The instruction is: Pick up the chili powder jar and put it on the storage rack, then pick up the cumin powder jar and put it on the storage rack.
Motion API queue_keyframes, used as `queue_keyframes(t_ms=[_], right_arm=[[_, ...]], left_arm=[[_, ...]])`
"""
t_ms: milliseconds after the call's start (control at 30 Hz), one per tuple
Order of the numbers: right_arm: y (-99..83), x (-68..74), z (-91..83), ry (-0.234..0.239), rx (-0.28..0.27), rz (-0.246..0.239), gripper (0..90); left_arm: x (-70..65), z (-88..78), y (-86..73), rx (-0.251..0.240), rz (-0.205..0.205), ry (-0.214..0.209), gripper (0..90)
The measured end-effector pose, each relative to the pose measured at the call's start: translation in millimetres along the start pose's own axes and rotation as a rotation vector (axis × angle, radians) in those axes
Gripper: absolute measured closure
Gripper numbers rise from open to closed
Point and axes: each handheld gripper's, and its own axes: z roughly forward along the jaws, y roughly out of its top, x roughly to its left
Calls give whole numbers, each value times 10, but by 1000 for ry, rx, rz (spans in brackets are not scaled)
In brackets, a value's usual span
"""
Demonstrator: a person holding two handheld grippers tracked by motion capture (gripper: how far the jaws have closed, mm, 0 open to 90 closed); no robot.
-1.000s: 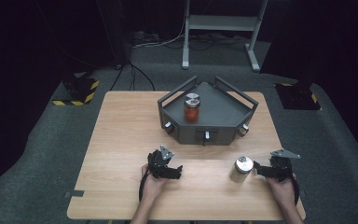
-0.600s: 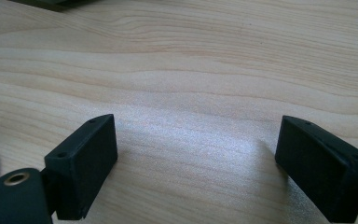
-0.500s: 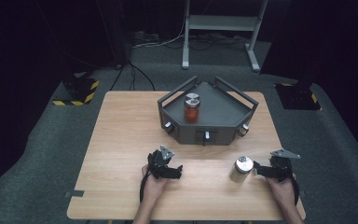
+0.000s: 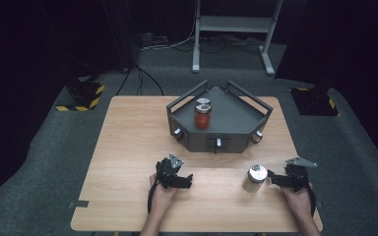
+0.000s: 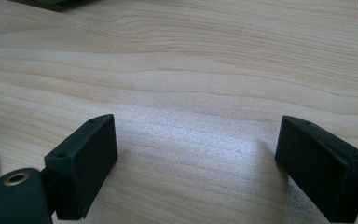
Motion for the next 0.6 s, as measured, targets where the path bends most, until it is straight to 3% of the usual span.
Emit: queue_keyframes(t_ms=[600], right_arm=[[40, -6, 20, 8, 19, -7, 58]], left_arm=[[-2, -3, -2, -1, -1, 3, 68]])
